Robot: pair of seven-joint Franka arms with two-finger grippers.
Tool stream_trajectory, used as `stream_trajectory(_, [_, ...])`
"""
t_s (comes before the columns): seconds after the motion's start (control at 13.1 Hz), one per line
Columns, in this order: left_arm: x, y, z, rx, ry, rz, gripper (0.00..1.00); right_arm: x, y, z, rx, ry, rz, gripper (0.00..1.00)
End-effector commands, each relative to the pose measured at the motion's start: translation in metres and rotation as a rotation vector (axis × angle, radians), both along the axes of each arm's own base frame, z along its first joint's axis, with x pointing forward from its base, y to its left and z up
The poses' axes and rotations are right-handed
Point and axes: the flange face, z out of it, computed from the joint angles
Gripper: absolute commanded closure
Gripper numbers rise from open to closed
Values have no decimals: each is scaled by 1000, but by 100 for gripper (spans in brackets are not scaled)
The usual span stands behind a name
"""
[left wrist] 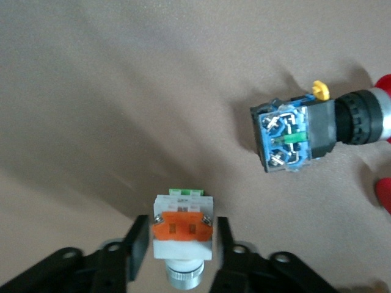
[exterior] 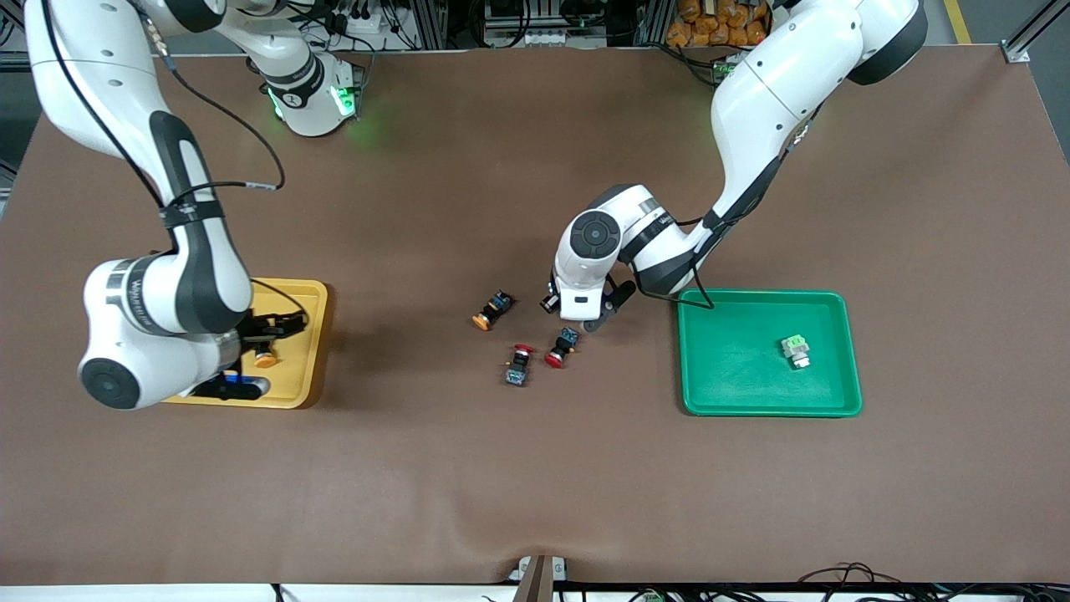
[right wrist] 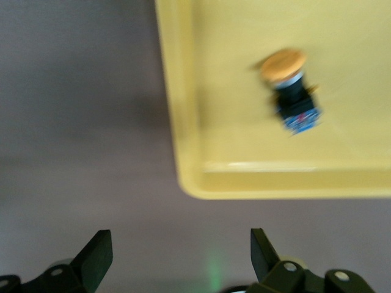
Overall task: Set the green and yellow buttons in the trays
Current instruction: 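Release the yellow switch while the left gripper grasps the orange switch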
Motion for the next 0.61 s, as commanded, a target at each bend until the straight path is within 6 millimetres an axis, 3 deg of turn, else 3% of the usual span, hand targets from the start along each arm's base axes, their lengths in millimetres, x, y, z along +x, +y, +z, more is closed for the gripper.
stream_trajectory(0.0, [3, -2, -1, 10, -14, 11, 100, -9, 42, 11, -49, 12, -124, 0])
stream_trajectory(0.08, [10, 4, 7, 11, -23, 24, 100, -11, 59, 10, -59, 12, -154, 0])
stream_trajectory(0.31, [28, 26, 66, 69, -71, 11, 100, -15, 106, 9, -64, -1, -246, 0])
stream_trajectory(0.54, [56, 74, 117, 112, -103, -105, 100, -29, 168, -1, -122, -39, -342, 0])
